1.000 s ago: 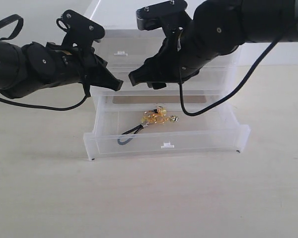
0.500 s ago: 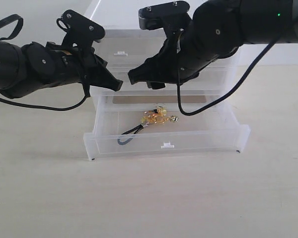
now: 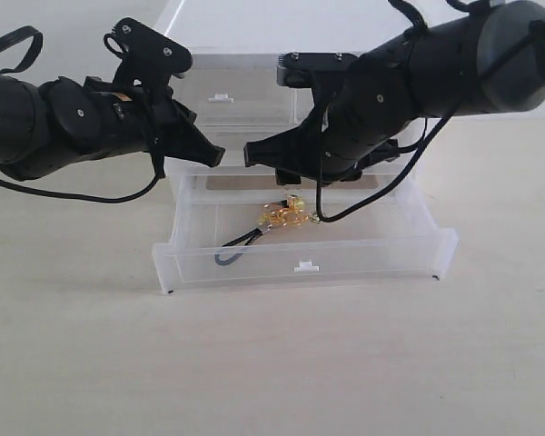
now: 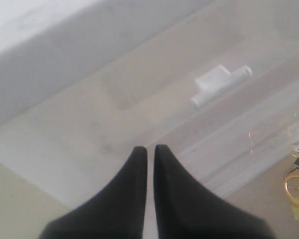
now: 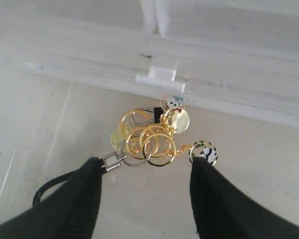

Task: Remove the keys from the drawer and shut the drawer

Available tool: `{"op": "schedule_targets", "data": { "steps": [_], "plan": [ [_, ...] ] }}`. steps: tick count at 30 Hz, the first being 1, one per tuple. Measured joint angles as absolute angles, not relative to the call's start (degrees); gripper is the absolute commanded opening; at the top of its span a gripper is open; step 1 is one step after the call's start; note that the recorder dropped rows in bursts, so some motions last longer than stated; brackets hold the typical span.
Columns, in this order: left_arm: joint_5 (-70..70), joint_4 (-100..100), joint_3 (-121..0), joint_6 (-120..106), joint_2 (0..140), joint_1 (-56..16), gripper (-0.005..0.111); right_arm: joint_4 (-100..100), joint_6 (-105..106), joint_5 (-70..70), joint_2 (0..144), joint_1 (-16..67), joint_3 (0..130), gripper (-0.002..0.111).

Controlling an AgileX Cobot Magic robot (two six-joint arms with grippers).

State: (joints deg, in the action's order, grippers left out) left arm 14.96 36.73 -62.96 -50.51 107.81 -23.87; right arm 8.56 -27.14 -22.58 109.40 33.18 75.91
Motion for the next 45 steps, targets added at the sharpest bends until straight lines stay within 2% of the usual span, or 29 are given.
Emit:
{"op": "schedule_targets", "data": {
  "steps": [25, 33, 41, 42, 45],
  "plan": [
    [14.8, 36.7, -63.0, -47.8, 107.8, -23.9, 0.004, 0.0, -28.6, -13.0, 119.0, 32.9, 75.9, 0.047],
    [14.5, 44.1, -62.3, -47.7, 105.8, -23.2, 0.004, -0.7, -25.7, -16.0, 118.7, 32.9, 75.9, 0.047],
    [23.8, 47.3, -57.6, -47.6, 98.2, -22.5, 0.004, -0.7, -25.5, -16.0, 118.6, 32.8, 75.9, 0.047],
    [26.6, 48.7, -56.9, -47.6, 97.5, -22.4, 0.004, -0.7, -25.5, -15.7, 118.6, 32.8, 75.9, 0.047],
    [46.5, 50.5, -55.9, -47.6, 95.3, -21.6, 0.004, -0.7, -25.5, -15.6, 118.6, 33.0, 75.9, 0.047]
  ]
}}
